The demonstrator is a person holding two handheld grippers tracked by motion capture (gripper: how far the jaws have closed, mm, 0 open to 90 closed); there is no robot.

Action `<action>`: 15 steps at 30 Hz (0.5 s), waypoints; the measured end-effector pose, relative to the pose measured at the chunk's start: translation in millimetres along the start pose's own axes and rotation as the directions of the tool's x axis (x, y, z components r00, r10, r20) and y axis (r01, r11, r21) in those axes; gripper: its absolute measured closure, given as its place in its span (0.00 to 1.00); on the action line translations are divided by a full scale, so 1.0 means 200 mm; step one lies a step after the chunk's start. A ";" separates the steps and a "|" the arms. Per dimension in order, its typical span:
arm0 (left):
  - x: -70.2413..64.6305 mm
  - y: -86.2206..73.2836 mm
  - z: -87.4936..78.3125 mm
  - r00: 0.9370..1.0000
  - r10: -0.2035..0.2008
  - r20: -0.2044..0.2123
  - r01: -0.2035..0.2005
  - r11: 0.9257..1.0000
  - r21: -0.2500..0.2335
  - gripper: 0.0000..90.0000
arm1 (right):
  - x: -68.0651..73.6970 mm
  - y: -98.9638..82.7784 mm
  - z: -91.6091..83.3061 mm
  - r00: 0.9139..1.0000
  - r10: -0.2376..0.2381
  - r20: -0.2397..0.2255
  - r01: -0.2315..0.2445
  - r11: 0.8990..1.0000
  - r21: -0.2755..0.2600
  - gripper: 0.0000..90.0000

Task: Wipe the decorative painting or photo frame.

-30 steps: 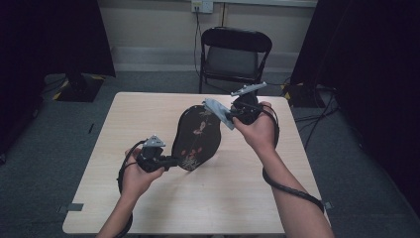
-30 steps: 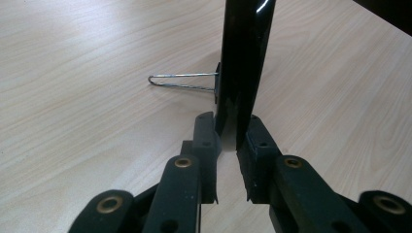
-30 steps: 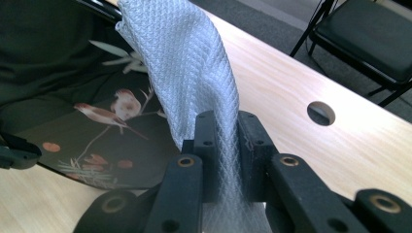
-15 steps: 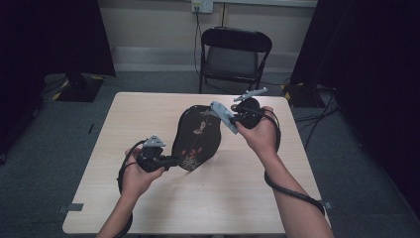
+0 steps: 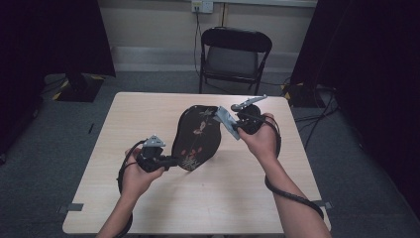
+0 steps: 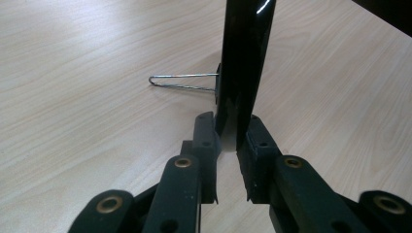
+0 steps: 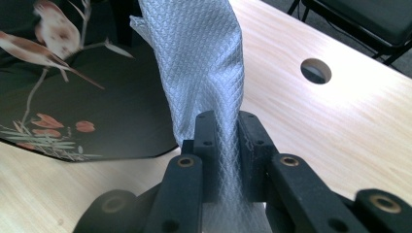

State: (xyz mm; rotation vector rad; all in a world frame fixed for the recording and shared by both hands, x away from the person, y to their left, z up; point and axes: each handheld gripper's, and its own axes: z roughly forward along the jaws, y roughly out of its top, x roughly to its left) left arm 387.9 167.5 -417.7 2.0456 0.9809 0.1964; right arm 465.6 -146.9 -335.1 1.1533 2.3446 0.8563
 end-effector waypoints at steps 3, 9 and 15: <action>0.00 0.00 0.00 1.000 0.000 0.002 0.000 1.000 0.000 0.87 | 0.00 -0.01 0.02 1.000 0.003 0.000 -0.003 1.000 0.005 0.89; 0.00 0.00 0.00 1.000 0.000 0.002 0.000 1.000 0.000 0.87 | -0.01 -0.03 0.04 1.000 0.008 -0.004 -0.008 1.000 0.013 0.89; 0.00 0.00 0.00 1.000 0.008 0.003 -0.008 1.000 0.002 0.87 | 0.00 -0.07 0.08 1.000 0.015 -0.010 -0.015 0.999 0.029 0.89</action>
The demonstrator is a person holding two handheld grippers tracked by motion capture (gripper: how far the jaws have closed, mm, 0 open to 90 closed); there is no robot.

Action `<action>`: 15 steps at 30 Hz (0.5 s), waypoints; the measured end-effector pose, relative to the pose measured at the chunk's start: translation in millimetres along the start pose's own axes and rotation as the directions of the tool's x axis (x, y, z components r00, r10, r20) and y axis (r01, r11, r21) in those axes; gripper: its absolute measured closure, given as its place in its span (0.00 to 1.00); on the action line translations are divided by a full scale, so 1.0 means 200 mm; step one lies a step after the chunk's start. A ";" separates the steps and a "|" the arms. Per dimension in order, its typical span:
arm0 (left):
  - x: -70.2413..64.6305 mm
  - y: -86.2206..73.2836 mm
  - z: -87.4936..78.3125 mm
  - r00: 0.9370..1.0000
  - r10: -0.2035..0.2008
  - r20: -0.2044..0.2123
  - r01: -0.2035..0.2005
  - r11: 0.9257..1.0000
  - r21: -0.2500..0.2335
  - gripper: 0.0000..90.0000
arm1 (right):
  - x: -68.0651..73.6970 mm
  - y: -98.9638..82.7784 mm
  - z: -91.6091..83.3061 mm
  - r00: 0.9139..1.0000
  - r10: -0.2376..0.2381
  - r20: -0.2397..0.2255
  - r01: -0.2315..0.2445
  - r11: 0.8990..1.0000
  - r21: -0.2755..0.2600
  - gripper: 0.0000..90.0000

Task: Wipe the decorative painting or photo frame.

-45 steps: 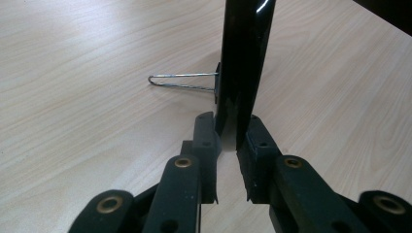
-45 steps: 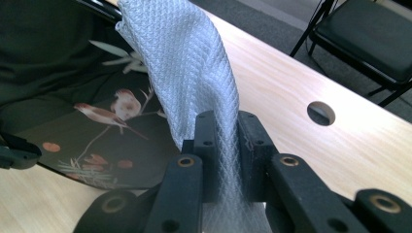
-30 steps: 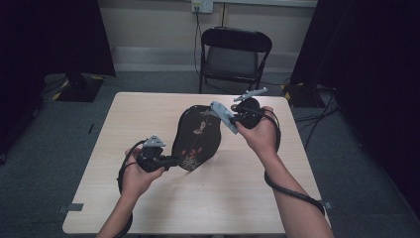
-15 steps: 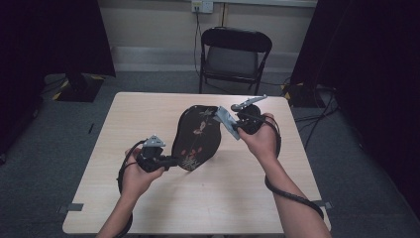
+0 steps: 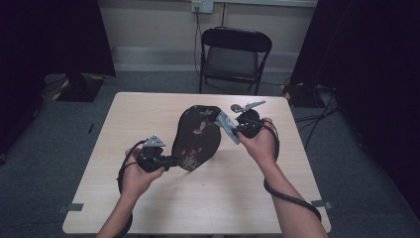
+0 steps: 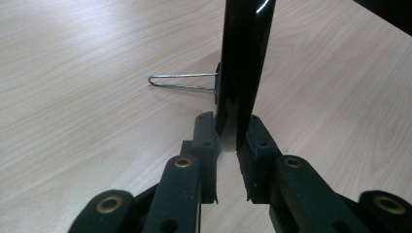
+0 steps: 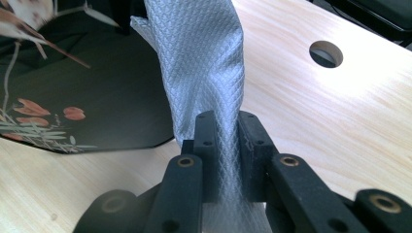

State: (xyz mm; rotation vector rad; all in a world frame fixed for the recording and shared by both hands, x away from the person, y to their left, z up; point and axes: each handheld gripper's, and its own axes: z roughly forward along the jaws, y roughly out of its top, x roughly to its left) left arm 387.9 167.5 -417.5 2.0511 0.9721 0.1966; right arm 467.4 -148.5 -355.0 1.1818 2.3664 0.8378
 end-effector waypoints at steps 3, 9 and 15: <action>0.00 0.00 0.00 1.000 -0.002 0.001 0.002 1.000 0.000 0.87 | 0.00 -0.02 0.03 1.000 0.003 -0.003 -0.003 1.000 0.014 0.89; 0.00 0.00 0.00 1.000 0.007 0.004 -0.007 1.000 0.009 0.87 | 0.01 -0.04 0.07 1.000 0.006 -0.012 -0.005 1.000 0.026 0.89; 0.00 0.00 0.00 1.000 0.005 0.004 -0.005 1.000 0.008 0.87 | 0.03 -0.06 0.11 1.000 0.003 -0.020 -0.002 0.999 0.047 0.89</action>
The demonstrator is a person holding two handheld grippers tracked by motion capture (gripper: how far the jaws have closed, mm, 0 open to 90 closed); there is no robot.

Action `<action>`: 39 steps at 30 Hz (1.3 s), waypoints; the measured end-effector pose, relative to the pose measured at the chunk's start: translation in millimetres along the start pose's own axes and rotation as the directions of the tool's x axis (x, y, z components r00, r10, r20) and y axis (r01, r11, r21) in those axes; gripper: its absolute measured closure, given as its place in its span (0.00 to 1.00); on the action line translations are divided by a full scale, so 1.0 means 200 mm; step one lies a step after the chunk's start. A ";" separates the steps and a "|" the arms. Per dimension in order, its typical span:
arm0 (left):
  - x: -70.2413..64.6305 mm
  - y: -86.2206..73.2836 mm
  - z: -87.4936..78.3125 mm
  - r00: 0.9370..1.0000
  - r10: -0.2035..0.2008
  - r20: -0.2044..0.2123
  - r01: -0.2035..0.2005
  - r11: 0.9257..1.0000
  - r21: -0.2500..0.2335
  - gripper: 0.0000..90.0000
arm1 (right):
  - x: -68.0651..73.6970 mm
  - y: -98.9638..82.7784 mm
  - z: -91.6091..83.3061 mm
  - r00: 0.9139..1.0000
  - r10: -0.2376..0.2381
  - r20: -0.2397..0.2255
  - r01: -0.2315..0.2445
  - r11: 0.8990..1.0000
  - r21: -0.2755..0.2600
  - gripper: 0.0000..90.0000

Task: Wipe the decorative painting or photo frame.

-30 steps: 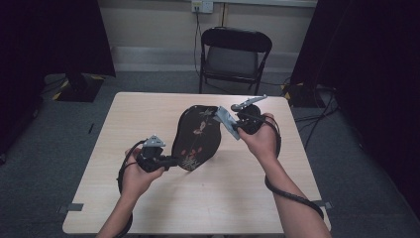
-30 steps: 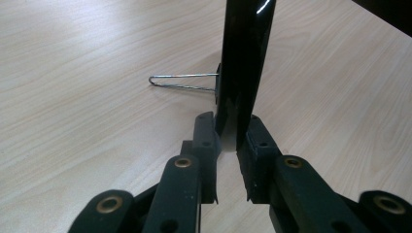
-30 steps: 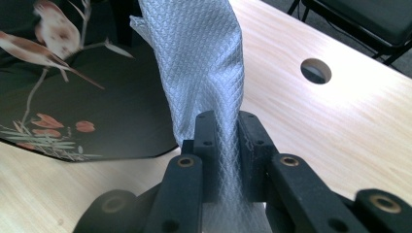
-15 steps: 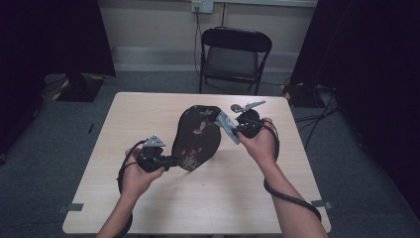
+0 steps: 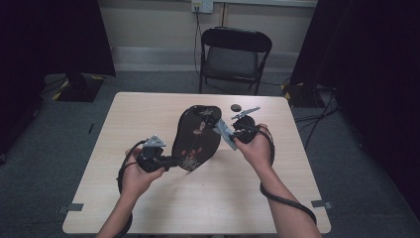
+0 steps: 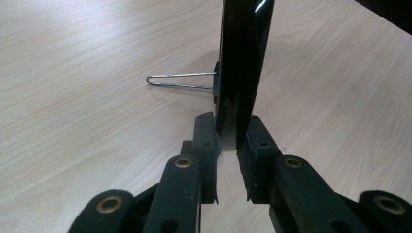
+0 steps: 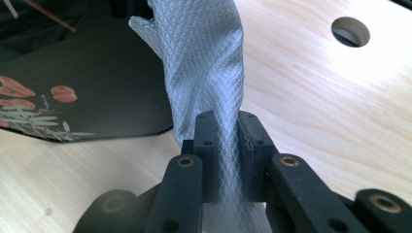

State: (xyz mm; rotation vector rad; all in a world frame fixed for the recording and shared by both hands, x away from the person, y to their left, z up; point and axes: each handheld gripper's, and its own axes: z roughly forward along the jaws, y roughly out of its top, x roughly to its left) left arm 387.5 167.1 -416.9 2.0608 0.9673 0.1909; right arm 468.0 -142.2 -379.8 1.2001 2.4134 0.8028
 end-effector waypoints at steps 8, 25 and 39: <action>0.00 0.00 0.00 1.000 -0.002 -0.001 0.002 1.000 -0.005 0.87 | 0.00 -0.03 0.03 1.000 0.005 -0.004 -0.005 1.000 0.012 0.89; -0.01 0.00 0.00 1.000 0.003 -0.003 -0.003 1.000 0.000 0.87 | 0.00 -0.13 0.12 0.999 0.024 -0.028 -0.023 0.998 0.056 0.89; -0.01 0.00 0.00 1.000 -0.001 -0.006 0.001 1.000 -0.003 0.87 | 0.04 -0.21 0.21 0.998 0.035 -0.047 -0.031 0.995 0.098 0.89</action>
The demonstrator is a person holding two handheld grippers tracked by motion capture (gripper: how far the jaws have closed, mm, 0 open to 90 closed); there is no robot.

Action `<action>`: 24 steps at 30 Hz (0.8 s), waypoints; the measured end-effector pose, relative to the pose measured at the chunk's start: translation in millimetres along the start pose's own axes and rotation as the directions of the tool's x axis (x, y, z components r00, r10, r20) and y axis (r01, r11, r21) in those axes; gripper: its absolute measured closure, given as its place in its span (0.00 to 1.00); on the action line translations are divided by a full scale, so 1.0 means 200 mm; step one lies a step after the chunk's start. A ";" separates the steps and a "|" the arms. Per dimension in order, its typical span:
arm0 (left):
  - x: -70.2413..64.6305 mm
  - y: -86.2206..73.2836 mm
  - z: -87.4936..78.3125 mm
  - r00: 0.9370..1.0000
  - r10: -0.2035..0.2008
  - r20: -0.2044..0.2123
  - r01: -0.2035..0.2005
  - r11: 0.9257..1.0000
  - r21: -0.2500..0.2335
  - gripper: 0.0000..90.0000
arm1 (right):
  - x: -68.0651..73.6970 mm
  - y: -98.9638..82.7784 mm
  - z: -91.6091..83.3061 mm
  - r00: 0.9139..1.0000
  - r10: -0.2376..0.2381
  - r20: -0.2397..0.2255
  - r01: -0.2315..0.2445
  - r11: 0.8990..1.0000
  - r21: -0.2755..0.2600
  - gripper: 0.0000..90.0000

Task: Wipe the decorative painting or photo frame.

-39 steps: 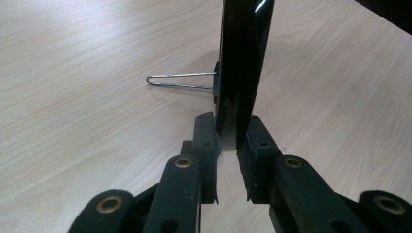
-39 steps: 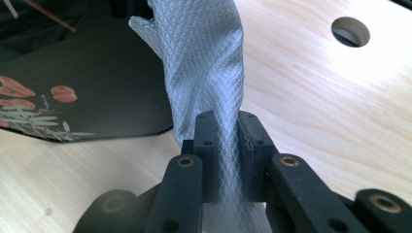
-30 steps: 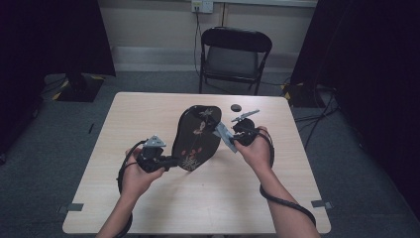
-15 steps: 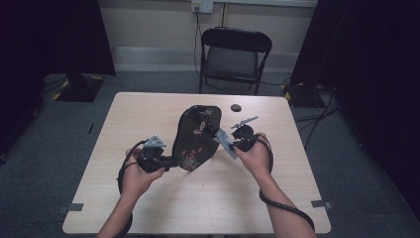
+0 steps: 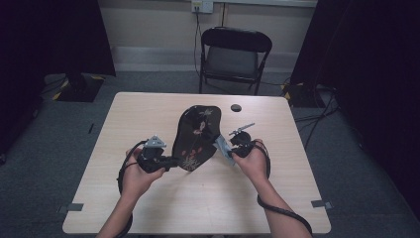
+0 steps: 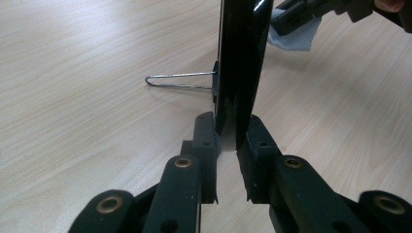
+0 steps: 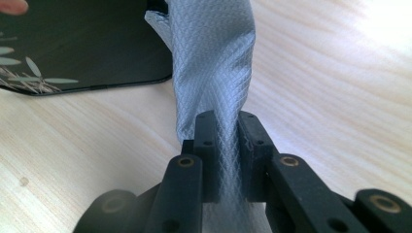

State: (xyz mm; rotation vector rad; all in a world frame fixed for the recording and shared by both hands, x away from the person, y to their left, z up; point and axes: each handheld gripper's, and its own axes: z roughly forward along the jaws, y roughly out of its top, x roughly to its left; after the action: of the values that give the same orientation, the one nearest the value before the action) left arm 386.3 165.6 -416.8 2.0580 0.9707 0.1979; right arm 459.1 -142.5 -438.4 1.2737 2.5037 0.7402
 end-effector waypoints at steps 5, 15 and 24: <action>-0.01 0.00 0.00 1.000 0.004 -0.005 -0.004 1.000 0.002 0.87 | 0.01 -0.01 0.03 1.000 0.000 -0.006 0.000 1.000 0.018 0.89; -0.02 0.00 0.01 1.000 -0.008 -0.010 0.008 1.000 -0.008 0.87 | 0.04 -0.05 0.06 0.999 -0.003 -0.044 0.005 0.998 0.057 0.89; -0.03 0.00 0.02 1.000 -0.010 -0.018 0.010 1.000 -0.014 0.87 | 0.08 -0.10 0.03 0.997 -0.022 -0.070 0.026 0.998 0.049 0.89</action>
State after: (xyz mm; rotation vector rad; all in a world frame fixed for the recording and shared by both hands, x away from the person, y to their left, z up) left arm 383.8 160.0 -418.5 2.0413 0.9872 0.2178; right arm 438.4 -138.2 -454.4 1.2521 2.6032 0.7334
